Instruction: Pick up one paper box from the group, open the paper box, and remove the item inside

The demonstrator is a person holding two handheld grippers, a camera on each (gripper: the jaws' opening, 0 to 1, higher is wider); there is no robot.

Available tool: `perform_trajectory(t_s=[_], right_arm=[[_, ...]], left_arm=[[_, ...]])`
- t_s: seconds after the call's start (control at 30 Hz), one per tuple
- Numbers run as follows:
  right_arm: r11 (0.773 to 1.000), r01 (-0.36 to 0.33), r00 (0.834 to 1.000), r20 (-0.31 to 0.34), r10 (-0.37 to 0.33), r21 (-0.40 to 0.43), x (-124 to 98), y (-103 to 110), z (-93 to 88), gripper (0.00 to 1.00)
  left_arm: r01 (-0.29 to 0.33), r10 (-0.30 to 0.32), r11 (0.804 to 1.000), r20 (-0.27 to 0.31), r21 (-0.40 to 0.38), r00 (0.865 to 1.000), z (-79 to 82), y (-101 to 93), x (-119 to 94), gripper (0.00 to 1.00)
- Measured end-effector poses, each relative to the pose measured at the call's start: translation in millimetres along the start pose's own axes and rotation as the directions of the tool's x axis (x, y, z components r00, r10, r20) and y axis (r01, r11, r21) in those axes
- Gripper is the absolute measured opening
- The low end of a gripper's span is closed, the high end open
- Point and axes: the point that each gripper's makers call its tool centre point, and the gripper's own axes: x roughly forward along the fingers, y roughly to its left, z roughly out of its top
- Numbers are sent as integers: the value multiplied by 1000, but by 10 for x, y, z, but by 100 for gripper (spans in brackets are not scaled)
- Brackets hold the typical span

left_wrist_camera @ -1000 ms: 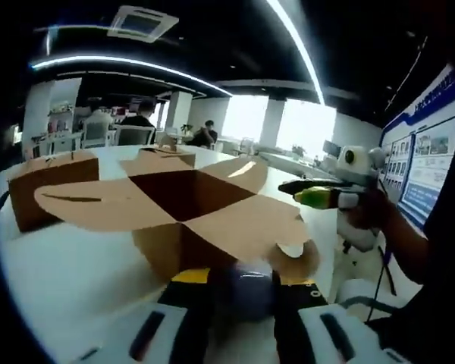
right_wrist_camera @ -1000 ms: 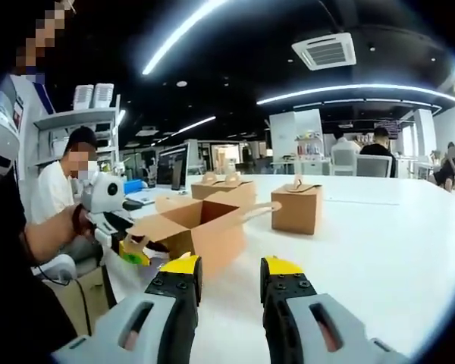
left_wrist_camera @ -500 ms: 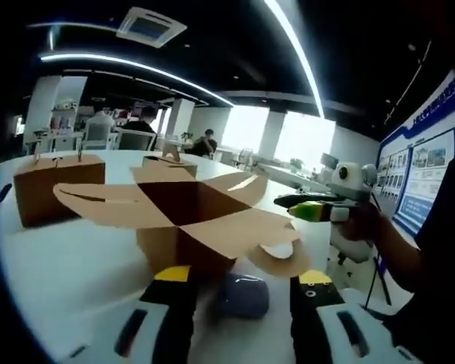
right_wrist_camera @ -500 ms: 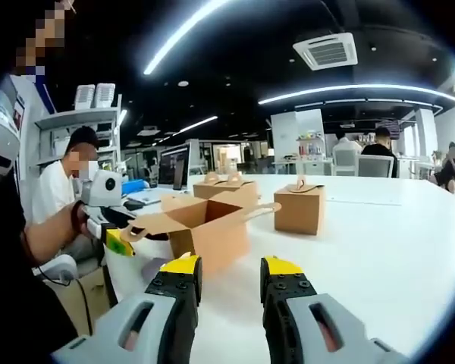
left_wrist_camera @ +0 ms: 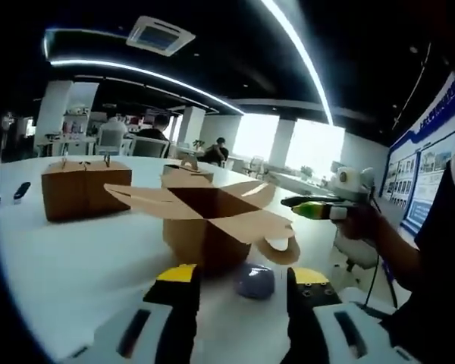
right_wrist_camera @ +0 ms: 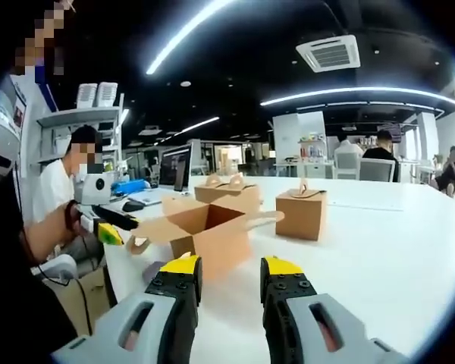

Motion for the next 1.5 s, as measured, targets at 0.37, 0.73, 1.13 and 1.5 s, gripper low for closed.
perform_trajectory(t_s=[0.37, 0.73, 1.13, 1.5], right_arm=[[1000, -24, 1000, 10, 24, -13, 55, 89, 57, 32], [998, -25, 998, 58, 28, -53, 46, 166, 139, 32], [999, -10, 999, 48, 11, -33, -73, -19, 148, 32], [990, -130, 983, 140, 121, 58, -118, 123, 275, 32]], left_arm=[[-57, 57, 998, 8, -7, 998, -39, 182, -165, 46], [-84, 80, 993, 62, 79, 995, 114, 181, -252, 45], [-127, 132, 991, 165, -42, 977, 225, 259, -464, 42], [-166, 157, 986, 204, 25, 966, 301, 247, -478, 39]])
